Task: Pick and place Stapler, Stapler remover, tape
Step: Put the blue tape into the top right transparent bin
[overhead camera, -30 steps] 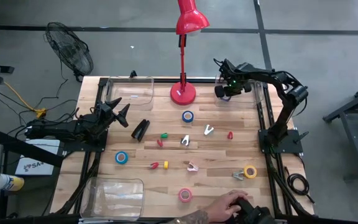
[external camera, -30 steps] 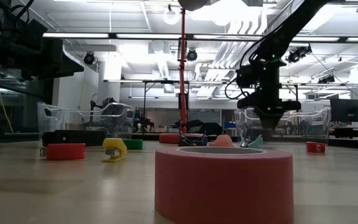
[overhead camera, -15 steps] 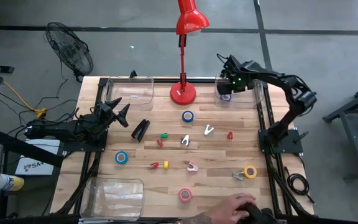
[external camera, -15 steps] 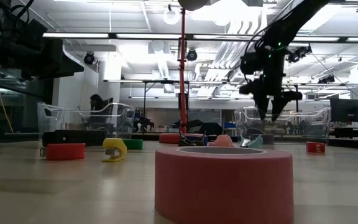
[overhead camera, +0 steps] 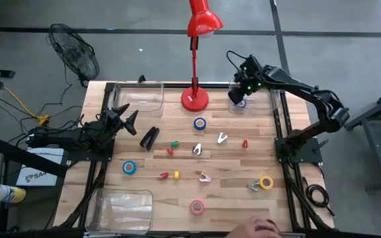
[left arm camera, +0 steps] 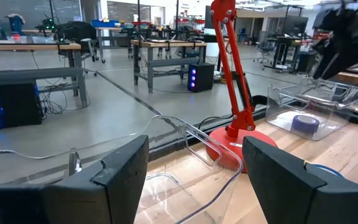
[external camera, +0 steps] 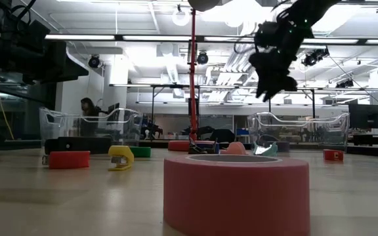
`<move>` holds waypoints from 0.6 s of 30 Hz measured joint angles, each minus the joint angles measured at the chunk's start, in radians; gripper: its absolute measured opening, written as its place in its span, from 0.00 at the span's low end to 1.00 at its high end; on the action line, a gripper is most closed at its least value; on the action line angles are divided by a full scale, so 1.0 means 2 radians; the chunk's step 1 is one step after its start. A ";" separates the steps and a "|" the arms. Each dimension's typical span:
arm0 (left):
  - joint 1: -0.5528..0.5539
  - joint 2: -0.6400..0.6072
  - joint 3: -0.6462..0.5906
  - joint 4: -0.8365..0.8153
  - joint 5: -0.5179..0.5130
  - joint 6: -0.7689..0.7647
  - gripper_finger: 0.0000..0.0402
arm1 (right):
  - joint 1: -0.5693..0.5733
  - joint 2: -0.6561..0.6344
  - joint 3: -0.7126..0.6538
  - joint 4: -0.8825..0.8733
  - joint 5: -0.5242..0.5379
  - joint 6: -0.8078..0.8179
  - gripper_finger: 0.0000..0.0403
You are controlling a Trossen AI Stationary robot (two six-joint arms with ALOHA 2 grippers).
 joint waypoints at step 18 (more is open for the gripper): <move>0.000 0.000 0.000 0.000 0.000 0.000 0.63 | 0.141 0.053 0.064 0.059 -0.007 -0.286 0.40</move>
